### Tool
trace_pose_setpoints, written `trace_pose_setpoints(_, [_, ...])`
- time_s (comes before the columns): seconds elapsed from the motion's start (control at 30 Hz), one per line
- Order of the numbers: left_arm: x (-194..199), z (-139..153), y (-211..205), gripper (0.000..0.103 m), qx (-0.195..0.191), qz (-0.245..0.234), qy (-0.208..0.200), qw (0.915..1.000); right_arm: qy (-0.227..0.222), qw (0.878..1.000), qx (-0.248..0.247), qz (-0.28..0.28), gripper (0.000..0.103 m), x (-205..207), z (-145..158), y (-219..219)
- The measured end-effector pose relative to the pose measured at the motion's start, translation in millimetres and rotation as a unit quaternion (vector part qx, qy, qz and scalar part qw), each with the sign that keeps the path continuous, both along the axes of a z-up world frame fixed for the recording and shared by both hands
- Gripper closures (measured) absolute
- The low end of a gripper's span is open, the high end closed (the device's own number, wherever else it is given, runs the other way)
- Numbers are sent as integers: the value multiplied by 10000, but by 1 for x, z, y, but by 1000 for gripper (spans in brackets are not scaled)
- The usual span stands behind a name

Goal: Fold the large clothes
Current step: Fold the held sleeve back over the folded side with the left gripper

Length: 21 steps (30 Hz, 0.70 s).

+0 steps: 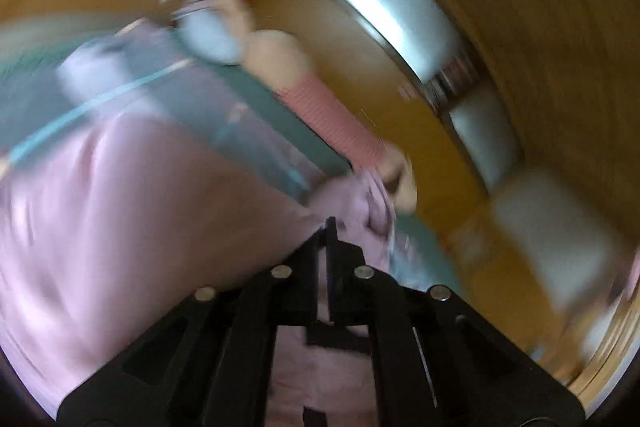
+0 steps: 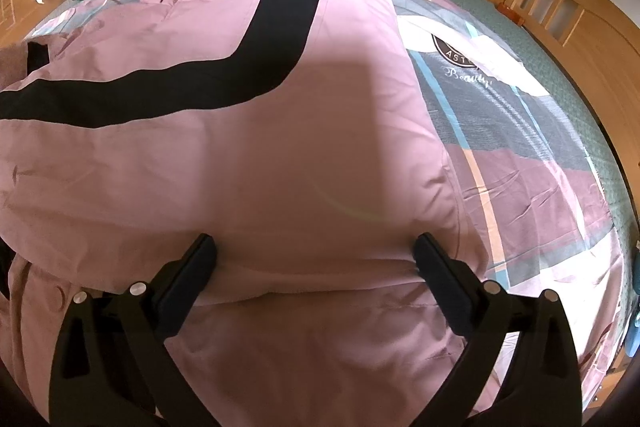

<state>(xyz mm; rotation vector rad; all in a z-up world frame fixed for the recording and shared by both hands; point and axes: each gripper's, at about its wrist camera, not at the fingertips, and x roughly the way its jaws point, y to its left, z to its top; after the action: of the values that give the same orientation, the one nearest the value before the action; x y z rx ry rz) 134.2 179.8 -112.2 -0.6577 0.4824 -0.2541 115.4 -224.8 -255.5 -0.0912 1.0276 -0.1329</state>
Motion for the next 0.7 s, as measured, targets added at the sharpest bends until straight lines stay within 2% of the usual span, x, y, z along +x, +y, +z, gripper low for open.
trace_pose_setpoints(0.03, [-1,5,-38,101,462,-350,-42,9983,1,10000,-1,-6,2,0,0,0])
trace_pose_setpoints(0.07, [-1,4,-66,101,687,-677,-14,9953,0,10000,-10,-11,2,0,0,1])
trace_pose_setpoints(0.1, [-1,-4,-101,101,769,-1255,83,9891,-2,10000,-17,-11,2,0,0,1])
trace_pose_setpoints(0.17, [-4,-26,-154,101,850,-2088,435,9733,-4,10000,-13,-8,2,0,0,1])
trace_pose_setpoints(0.2, [-7,-43,-187,101,1141,-2498,757,9586,-3,10000,0,-8,2,0,0,0])
trace_pose_setpoints(0.27, [-15,-57,-221,100,1728,-2821,929,9391,0,10000,30,-7,2,-1,0,0])
trace_pose_setpoints(0.3, [-21,-60,-231,100,2018,-2847,893,9329,-1,10000,37,-5,2,-1,0,0])
trace_pose_setpoints(0.33, [-26,-58,-234,97,2306,-2719,840,9305,-5,10000,47,-1,2,-1,0,0])
trace_pose_setpoints(0.37, [-28,-53,-227,86,2351,-2547,813,9345,-8,10000,53,-4,2,-2,0,0])
trace_pose_setpoints(0.4, [-22,-47,-213,62,2208,-2366,825,9426,-10,10000,62,-4,2,-2,0,0])
trace_pose_setpoints(0.43, [-17,-39,-187,53,1830,-2006,898,9582,-11,10000,62,-5,2,-2,0,0])
trace_pose_setpoints(0.47, [-12,-33,-159,49,1465,-1595,941,9717,-14,10000,56,-4,2,-2,0,0])
trace_pose_setpoints(0.53, [-7,-23,-105,49,1007,-792,939,9873,-16,10000,40,-5,2,-1,0,1])
trace_pose_setpoints(0.6, [-8,-11,-56,37,814,-11,848,9931,-18,10000,25,-3,1,-1,0,1])
trace_pose_setpoints(0.63, [-15,-7,-23,25,557,474,758,9944,-20,10000,21,-4,1,-1,0,1])
trace_pose_setpoints(0.7, [-23,-13,28,21,-103,935,800,9923,-22,10000,11,-1,1,-1,0,1])
